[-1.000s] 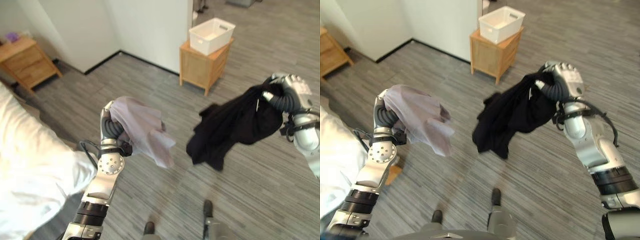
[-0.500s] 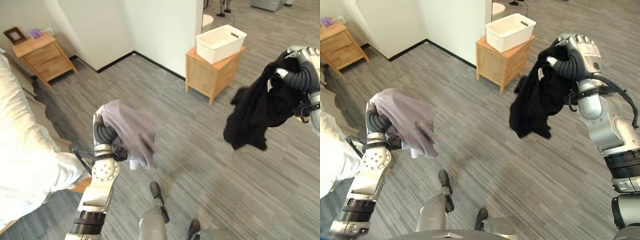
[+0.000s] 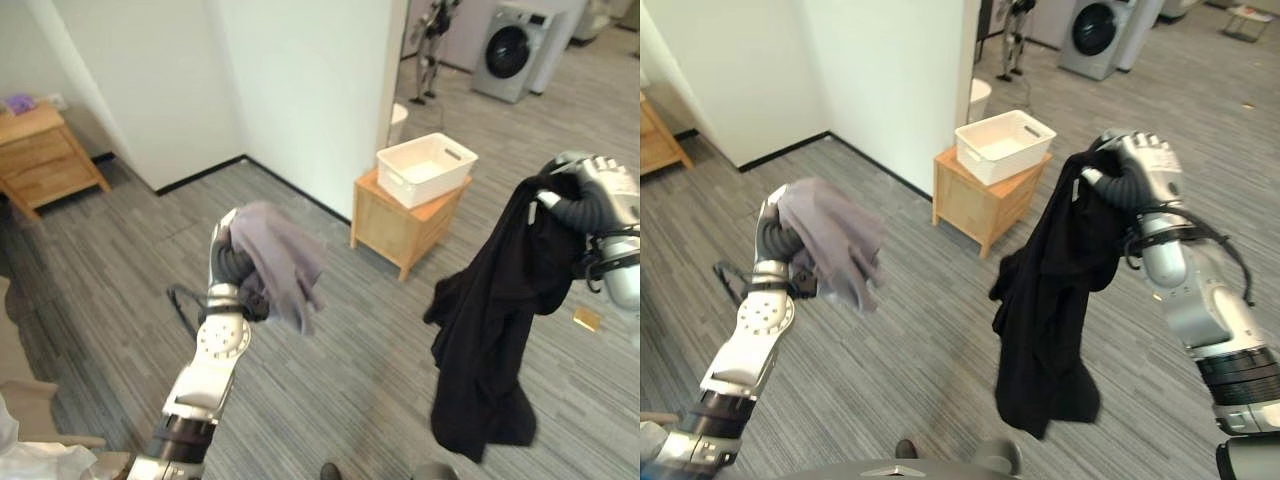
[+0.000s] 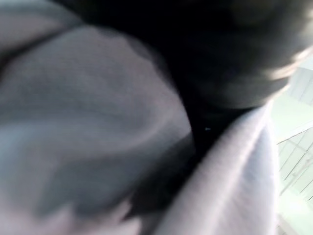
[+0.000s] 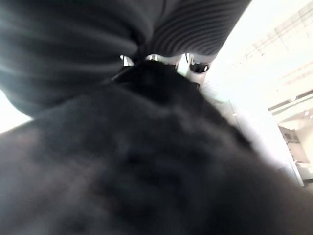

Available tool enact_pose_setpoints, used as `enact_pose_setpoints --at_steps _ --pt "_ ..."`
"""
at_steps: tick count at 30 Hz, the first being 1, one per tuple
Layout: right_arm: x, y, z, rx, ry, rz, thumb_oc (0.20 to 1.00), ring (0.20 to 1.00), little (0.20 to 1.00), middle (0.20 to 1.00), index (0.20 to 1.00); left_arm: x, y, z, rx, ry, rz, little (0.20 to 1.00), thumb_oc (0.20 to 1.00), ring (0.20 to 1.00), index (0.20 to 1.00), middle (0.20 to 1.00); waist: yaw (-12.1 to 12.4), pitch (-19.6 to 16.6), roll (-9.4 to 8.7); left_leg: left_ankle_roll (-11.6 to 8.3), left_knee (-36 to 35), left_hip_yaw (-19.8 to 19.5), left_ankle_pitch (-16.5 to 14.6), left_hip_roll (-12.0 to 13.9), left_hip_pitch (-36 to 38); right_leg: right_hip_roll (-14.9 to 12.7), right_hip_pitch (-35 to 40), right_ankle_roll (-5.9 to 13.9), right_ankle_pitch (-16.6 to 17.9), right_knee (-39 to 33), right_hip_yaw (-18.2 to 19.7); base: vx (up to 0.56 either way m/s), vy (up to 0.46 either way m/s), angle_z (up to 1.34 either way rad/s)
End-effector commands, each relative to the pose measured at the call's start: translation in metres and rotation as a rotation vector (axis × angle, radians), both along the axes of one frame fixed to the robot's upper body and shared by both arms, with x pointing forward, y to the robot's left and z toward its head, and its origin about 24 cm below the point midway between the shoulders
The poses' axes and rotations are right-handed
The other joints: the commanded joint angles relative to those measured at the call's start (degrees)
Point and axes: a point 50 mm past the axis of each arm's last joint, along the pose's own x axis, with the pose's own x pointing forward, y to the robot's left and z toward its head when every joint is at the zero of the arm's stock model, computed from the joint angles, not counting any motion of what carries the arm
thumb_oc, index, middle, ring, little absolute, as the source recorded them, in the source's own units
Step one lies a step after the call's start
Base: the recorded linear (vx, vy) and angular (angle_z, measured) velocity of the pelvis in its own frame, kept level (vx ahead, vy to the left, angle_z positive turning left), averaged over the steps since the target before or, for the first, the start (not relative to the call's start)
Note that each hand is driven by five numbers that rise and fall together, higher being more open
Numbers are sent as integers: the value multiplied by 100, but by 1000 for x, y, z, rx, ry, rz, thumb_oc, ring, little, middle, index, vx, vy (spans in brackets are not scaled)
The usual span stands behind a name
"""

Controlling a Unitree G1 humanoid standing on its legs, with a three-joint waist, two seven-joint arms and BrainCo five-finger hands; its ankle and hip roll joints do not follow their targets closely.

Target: Pick up bed clothes into laundry basket.

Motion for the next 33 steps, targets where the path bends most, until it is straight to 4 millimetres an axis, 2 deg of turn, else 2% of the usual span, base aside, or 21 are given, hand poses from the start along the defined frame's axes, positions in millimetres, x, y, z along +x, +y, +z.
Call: enact_pose_setpoints --at_steps 1,3,5,6,7,9,11,12,13,15,16,17,18,20,21,24,26,27,29,32,33 --pt "-7 -17 44 32 -201 -61 200 200 200 200 200 -8 2 31 102 -153 -49 200 200 200 200 200 -88 158 -207 -1353 9 299 -441 679 490 382 633 345 1367 -2355 139 581 16 115" --pt "-10 -22 47 33 -219 -78 200 200 200 200 200 -4 0 30 86 -148 -55 200 200 200 200 200 -270 163 -289 -1373 9 85 -777 551 890 593 237 373 1675 -3087 -22 613 -18 91" --pt "-10 -22 51 33 -242 -84 200 200 200 200 200 -3 2 28 101 -136 -45 200 200 200 200 200 -252 69 -369 -1471 16 151 -1138 445 1419 458 111 352 1974 -3624 -1161 615 -50 72" --pt "-10 -22 51 33 -241 -83 200 200 200 200 200 -4 2 28 102 -136 -44 200 200 200 200 200 -274 75 -357 -1475 19 135 -1149 464 1431 469 143 352 1974 -3643 -1190 655 -91 40" --pt "-9 -20 54 18 -242 -80 200 200 200 200 200 -10 6 24 105 -125 -45 200 200 200 200 200 -199 -51 -344 -1585 668 212 -1244 531 1558 492 491 140 1883 -3664 -1457 321 -74 9" --pt "-9 -19 54 26 -246 -77 200 200 200 200 200 -13 5 20 89 -116 -45 200 200 200 200 200 -244 -93 -323 -1744 1411 168 -958 693 1461 636 605 -6 1886 -3643 -1342 421 -161 -19" --pt "-11 -17 67 15 -279 -56 200 200 200 200 200 -20 10 17 61 -117 -35 200 200 200 200 200 -72 -48 -410 -2036 3455 -58 -88 1070 669 714 1043 -324 1765 -3650 -1282 505 -251 -11" --pt "-10 -15 72 27 -303 -42 200 200 200 200 200 -22 12 16 50 -117 -21 200 200 200 200 200 103 22 -497 -2065 4276 -268 58 977 278 755 1302 -423 1665 -3794 -1158 453 -203 -8" --pt "-9 -13 76 32 -316 -30 200 200 200 200 200 -23 13 15 42 -116 -18 200 200 200 200 200 234 93 -649 -2026 4965 -344 -80 914 -284 687 1550 -466 1648 -3942 -1030 440 -120 -50" --pt "-7 -10 78 30 -318 -19 200 200 200 200 200 -25 14 14 34 -112 -10 200 200 200 200 200 368 147 -734 -1907 5241 -388 -265 915 -798 630 1686 -449 1635 -4044 -894 389 83 -140" --pt "-4 -2 88 9 -337 11 200 200 200 200 200 -33 20 8 9 -105 13 200 200 200 200 200 684 180 -565 -1784 3845 -564 -499 1023 -1112 617 1970 -199 1389 -4125 -488 411 213 -153" --pt "-3 -1 89 7 -337 14 200 200 200 200 200 -34 21 8 6 -105 16 200 200 200 200 200 700 177 -608 -1764 3700 -494 -400 963 -1045 553 1948 -192 1423 -4125 -448 593 320 -141" --pt "-2 0 95 -19 -346 13 200 200 200 200 200 -36 22 8 5 -106 20 200 200 200 200 200 820 168 -521 -1733 2619 -623 -373 1010 -1039 546 2036 -89 1302 -4125 -311 337 217 -131" --pt "-1 -1 106 -51 -370 -1 200 200 200 200 200 -38 22 6 1 -103 25 200 200 200 200 200 1012 88 -342 -1871 802 -750 263 1163 -1080 572 2253 27 1017 -4125 -161 519 290 -115" --pt "-1 -3 109 -58 -375 -14 200 200 200 200 200 -38 22 5 -2 -97 26 200 200 200 200 200 1098 80 -322 -1910 424 -773 425 1250 -1333 536 2441 51 870 -4125 -96 471 224 -42" --pt "1 -7 111 -65 -378 -46 200 200 200 200 200 -38 20 -1 -16 -73 22 200 200 200 200 200 1165 -106 -166 -1982 30 -873 755 1230 -1278 420 2859 123 693 -4125 38 393 260 -41" --pt "4 4 110 -76 -399 -31 200 200 200 200 200 -38 17 -6 -39 -54 18 200 200 200 200 200 1168 -192 -162 -1718 9 -857 609 972 -790 135 2470 273 1007 -2878 61 335 287 -91" --pt "5 5 110 -77 -400 -29 200 200 200 200 200 -38 17 -6 -40 -54 21 200 200 200 200 200 1177 -190 -190 -1720 9 -825 538 939 -756 86 2434 286 899 -2763 99 180 135 -75" --pt "7 15 119 -75 -429 8 200 200 200 200 200 -35 16 -7 -29 -44 9 200 200 200 200 200 1059 -39 -186 -1601 9 -740 354 998 -407 -1 1679 385 1405 -1519 92 204 164 -83" --pt "6 18 125 -88 -446 16 200 200 200 200 200 -33 18 -6 -28 -48 14 200 200 200 200 200 1037 -20 -202 -1608 9 -687 295 1020 -363 -30 1400 364 1346 -1386 -13 117 52 -21" --pt "3 19 139 -108 -476 18 200 200 200 200 200 -31 18 -3 -21 -60 3 200 200 200 200 200 969 25 -277 -1666 9 -701 232 978 -287 117 1175 251 1153 -2284 -344 219 15 25"
